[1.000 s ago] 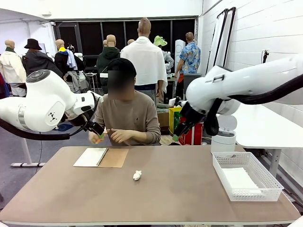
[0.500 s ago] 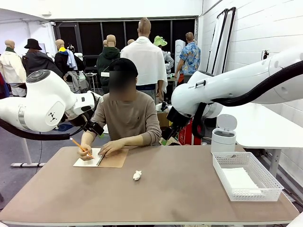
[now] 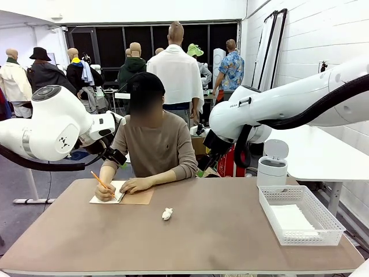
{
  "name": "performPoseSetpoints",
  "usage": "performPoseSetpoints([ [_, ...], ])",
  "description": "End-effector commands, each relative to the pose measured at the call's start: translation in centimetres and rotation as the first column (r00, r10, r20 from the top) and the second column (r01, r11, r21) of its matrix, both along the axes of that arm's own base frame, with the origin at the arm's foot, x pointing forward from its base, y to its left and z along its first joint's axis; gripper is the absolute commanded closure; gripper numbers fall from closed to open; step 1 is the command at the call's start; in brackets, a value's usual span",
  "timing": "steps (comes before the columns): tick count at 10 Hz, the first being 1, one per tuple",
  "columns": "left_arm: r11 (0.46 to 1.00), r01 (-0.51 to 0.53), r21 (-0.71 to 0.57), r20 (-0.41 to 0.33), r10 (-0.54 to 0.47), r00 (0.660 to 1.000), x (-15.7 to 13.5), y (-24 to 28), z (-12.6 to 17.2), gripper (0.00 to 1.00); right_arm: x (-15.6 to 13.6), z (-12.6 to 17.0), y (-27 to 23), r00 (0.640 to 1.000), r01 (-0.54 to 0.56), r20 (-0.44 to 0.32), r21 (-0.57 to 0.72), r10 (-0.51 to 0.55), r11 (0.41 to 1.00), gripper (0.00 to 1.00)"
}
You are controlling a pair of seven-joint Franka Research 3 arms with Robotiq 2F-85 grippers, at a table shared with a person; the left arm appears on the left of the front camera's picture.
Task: Sort the paper based on its condition.
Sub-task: If a person hands you a paper, place it in the Organizing basket , and if it's crumpled, put it in the Trash can.
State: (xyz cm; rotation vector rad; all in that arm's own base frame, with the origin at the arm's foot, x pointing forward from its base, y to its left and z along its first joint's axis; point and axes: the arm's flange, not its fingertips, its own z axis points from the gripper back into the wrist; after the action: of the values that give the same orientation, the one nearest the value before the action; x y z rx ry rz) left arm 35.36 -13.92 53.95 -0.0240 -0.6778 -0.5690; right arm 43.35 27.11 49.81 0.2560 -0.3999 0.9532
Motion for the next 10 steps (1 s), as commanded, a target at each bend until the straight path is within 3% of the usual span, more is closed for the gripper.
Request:
performPoseSetpoints([
  [1,1.0,0.0,-0.002,-0.001,0.0,1.0,0.0,0.2,-0.1,0.0,0.4,-0.7,1.6,1.0,-0.004,0.01,0.001,0.004,1.0,0.0],
  [3,1.0,0.0,-0.002,-0.001,0.0,1.0,0.0,0.2,-0.1,0.0,0.7,-2.6,4.6,1.0,-0.012,0.026,-0.007,0.012,1.0,0.0],
  [10,1.0,0.0,-0.002,-0.001,0.0,1.0,0.0,0.2,-0.1,0.0,1.6,-11.3,12.4,0.988,-0.144,-0.07,-0.076,0.139,0.987,0.0],
])
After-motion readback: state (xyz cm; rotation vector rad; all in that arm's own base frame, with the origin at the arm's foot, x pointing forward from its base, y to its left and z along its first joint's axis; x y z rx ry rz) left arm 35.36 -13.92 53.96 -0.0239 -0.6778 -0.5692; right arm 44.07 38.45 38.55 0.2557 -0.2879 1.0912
